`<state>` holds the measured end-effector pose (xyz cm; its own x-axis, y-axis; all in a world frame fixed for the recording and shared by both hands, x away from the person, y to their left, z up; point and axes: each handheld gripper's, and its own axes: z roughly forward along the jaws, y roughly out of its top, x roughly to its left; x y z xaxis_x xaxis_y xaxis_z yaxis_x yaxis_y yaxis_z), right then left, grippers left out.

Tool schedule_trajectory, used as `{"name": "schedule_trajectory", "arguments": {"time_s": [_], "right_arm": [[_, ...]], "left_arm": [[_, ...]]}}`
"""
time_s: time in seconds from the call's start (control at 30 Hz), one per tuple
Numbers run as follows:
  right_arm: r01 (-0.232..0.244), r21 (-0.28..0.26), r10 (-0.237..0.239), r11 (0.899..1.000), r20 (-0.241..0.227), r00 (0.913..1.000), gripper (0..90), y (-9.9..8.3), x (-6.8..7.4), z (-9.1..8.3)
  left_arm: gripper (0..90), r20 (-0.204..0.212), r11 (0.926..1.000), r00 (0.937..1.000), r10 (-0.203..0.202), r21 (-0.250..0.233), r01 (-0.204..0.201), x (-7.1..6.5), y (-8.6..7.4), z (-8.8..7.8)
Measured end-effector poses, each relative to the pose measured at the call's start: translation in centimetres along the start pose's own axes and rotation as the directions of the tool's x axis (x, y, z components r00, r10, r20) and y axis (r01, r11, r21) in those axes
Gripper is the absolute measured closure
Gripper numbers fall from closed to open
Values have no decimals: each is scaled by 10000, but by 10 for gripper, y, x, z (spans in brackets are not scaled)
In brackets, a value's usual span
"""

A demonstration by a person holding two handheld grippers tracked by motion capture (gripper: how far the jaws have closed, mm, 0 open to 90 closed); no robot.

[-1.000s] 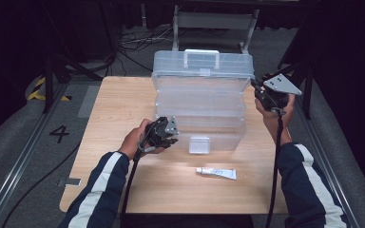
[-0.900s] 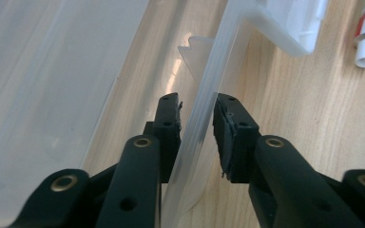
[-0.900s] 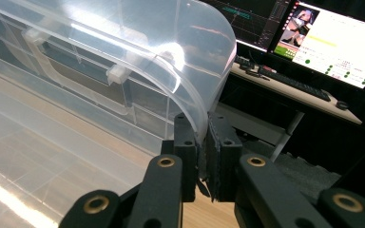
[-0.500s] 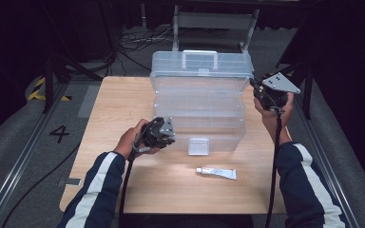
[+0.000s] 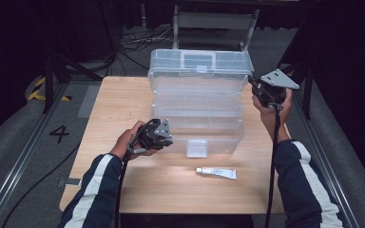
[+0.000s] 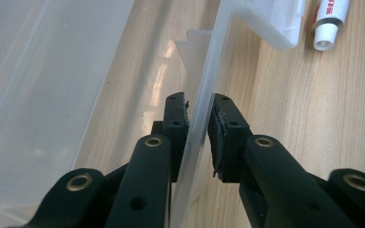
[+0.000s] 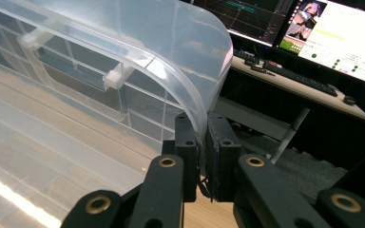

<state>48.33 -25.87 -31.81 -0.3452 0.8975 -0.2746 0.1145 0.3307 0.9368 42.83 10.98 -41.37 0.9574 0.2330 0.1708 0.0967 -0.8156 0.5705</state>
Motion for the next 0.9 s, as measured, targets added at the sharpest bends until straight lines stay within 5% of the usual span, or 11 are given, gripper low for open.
{"name": "schedule_trajectory", "arguments": {"time_s": [0.9], "right_arm": [[-467,591,472,9972,-61,9989,856,17,-12,26]], "left_arm": [[794,192,9993,9998,-67,-370,74,2,-4,1]]}}
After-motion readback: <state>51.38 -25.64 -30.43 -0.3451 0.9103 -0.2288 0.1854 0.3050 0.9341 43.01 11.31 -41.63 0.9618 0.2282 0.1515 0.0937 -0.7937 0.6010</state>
